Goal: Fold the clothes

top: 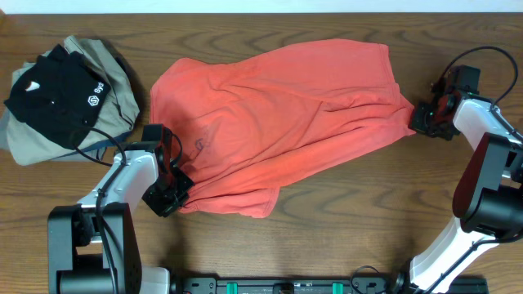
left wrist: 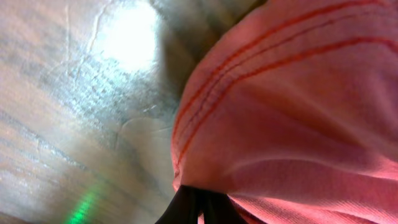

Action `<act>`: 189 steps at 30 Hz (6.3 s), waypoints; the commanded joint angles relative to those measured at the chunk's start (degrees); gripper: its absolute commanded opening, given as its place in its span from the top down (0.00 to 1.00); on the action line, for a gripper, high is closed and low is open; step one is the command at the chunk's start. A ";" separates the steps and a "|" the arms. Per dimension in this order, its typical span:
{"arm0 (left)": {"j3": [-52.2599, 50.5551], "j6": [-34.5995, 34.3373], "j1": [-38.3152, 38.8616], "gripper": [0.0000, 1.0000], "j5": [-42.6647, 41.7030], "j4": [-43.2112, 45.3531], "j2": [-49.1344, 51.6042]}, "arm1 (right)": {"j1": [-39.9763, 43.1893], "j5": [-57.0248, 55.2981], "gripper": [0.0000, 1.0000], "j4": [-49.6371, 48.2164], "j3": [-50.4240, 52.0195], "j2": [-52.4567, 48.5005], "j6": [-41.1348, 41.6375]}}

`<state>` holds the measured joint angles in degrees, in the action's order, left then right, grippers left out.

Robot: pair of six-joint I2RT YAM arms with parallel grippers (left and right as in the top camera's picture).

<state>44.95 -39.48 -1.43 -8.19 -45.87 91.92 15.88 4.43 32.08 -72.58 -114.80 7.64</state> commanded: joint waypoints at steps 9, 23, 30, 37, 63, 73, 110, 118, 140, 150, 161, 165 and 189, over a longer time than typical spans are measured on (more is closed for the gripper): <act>2.91 12.61 1.05 0.94 -0.20 6.36 -0.20 | 12.35 -22.45 0.99 17.64 1.55 0.00 21.68; 14.80 18.56 2.10 0.67 -17.68 -15.47 -0.31 | 16.65 -1.14 0.99 18.53 1.55 4.11 8.94; 6.38 3.58 9.79 0.67 -20.00 -13.35 -0.31 | 15.54 -1.14 0.99 18.53 1.55 4.11 8.96; -2.01 -10.71 20.59 0.39 -19.58 6.36 -0.31 | 15.54 -1.11 0.99 18.56 1.55 4.11 8.52; 6.91 10.29 17.97 0.94 -12.98 -6.43 -10.08 | 15.58 8.04 0.99 26.69 -3.76 7.78 0.68; 33.73 22.12 2.10 0.94 -14.73 -19.17 -21.84 | 16.55 10.49 0.99 35.50 -16.90 22.84 -3.10; 58.51 26.80 -2.40 0.94 -16.63 11.54 3.04 | 9.03 15.98 0.99 23.30 -38.53 14.67 -2.64; 59.63 16.72 -2.86 0.94 -15.28 42.27 9.25 | 8.76 14.10 0.99 -1.18 -40.96 11.76 16.15; 73.48 37.64 -3.08 0.94 -22.05 -28.89 11.30 | 14.82 -8.83 0.99 34.32 -41.57 11.06 1.29; 45.24 42.51 0.28 0.94 -22.05 -40.63 11.52 | 16.00 -22.38 0.99 41.07 -17.18 11.06 8.26; 19.10 43.91 0.55 0.94 -22.08 -36.00 2.14 | 22.18 -21.66 0.99 41.27 -3.67 11.17 13.55; 17.53 43.65 0.52 0.94 -22.10 -32.54 -4.59 | 22.05 -18.88 0.99 39.89 -3.69 12.37 12.79; 17.51 18.12 0.37 0.35 -25.27 15.58 6.08 | 16.09 -3.98 0.44 8.41 -3.58 12.46 4.94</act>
<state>62.35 -23.51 -0.91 -32.27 -29.26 98.04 32.05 0.64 39.66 -76.05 -103.74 12.82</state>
